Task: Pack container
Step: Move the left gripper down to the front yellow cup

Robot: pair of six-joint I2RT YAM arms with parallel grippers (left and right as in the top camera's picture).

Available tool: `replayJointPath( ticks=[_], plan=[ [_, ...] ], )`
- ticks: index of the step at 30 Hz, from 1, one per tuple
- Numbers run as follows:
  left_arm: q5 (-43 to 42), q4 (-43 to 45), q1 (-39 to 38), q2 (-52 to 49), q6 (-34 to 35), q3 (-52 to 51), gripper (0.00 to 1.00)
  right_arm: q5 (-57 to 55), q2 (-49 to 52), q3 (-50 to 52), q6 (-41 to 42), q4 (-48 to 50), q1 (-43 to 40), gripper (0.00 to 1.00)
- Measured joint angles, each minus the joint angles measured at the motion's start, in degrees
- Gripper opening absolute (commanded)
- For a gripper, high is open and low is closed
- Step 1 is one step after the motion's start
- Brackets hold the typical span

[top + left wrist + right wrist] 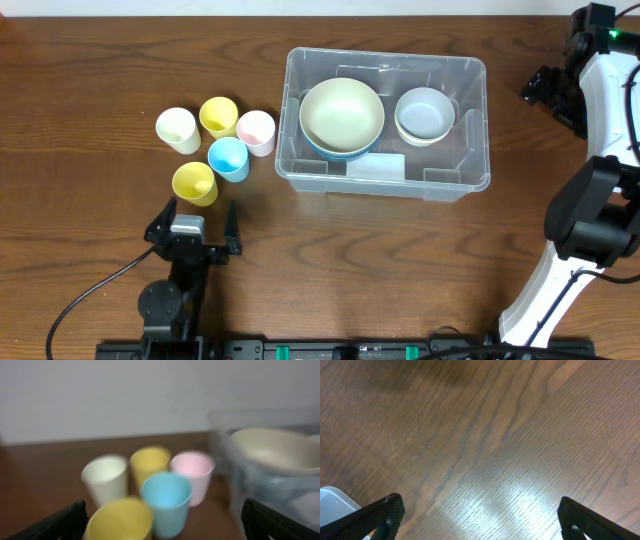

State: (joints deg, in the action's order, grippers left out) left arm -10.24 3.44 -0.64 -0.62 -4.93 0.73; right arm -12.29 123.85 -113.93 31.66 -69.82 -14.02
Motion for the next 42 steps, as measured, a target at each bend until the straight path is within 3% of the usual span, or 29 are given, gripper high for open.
replayJointPath(
  ticks=[9, 16, 22, 32, 42],
  plan=[
    [-6.5, 0.7, 0.0, -3.5, 0.1, 4.8, 0.98, 0.0, 0.0, 0.0, 0.0, 0.0, 0.0, 0.99],
    [-6.9, -13.7, 1.2, -25.0, 0.5, 30.1, 0.98, 0.0, 0.0, 0.0, 0.0, 0.0, 0.0, 0.99],
    [-12.5, -16.8, 1.3, -41.7, 0.5, 43.5, 0.98, 0.0, 0.0, 0.0, 0.0, 0.0, 0.0, 0.99],
    [-1.4, -30.0, 11.0, -54.6, 20.7, 48.7, 0.98, 0.0, 0.0, 0.0, 0.2, 0.0, 0.0, 0.99],
    [-1.6, -30.4, 13.3, -57.3, 27.2, 48.9, 0.98, 0.0, 0.1, 0.0, 0.3, 0.0, 0.0, 0.99]
  ],
)
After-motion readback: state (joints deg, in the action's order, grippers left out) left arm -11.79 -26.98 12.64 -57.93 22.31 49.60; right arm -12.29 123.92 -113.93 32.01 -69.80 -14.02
